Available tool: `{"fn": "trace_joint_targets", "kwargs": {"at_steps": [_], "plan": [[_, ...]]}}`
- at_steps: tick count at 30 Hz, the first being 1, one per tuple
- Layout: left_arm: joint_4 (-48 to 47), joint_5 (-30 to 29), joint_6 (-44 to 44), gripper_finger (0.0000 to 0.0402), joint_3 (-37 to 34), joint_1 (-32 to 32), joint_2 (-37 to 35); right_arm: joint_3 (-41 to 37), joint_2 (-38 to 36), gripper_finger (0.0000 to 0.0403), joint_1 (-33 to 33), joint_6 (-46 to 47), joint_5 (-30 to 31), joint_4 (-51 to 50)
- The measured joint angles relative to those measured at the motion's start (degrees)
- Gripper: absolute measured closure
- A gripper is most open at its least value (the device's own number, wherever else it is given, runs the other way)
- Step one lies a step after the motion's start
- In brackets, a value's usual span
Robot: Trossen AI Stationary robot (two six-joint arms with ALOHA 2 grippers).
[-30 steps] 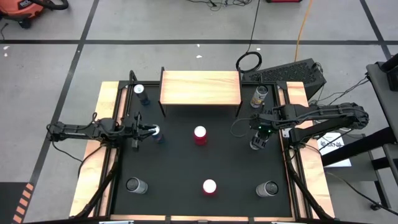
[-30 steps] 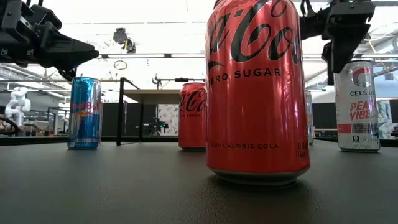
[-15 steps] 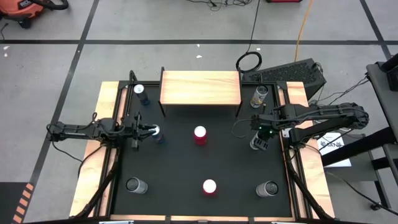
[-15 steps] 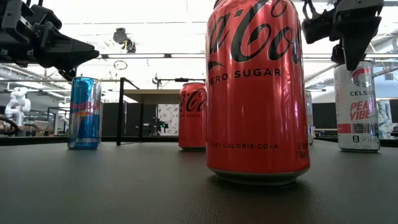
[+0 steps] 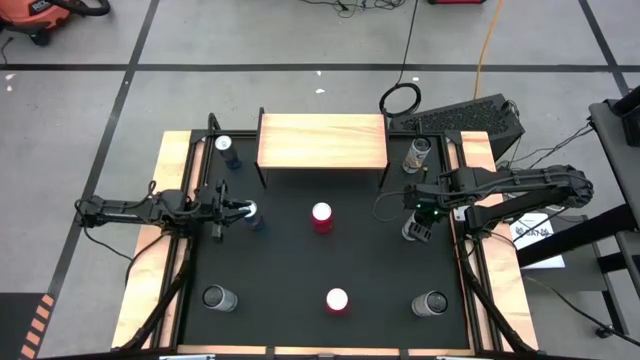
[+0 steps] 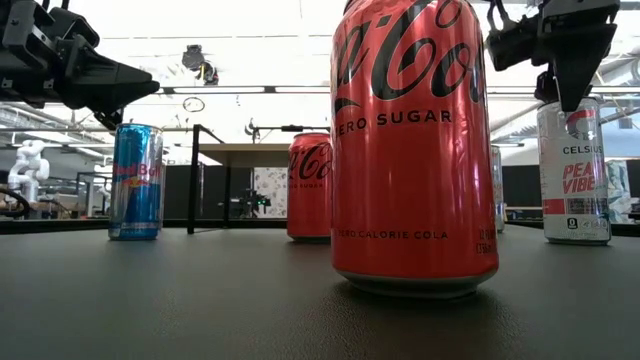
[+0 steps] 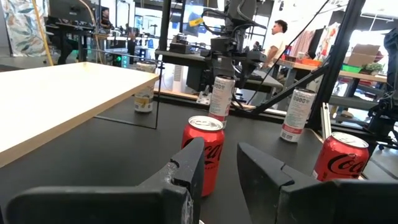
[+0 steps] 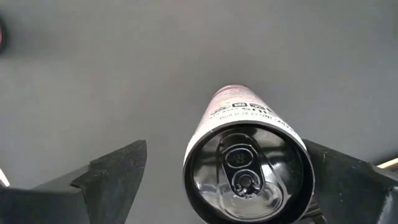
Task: Place canned beverage on shelf
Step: Put the top white pink soda can on the shelf
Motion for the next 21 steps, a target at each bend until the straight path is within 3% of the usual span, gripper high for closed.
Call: {"fn": "trace_joint_targets", "kwargs": {"at_steps": [21], "plan": [[0.04,0.31,0.02,0.0301,0.00,0.00,0.00,-0.02,0.10,0.0012,0.00,4.52,0.07,-2.32]]}}
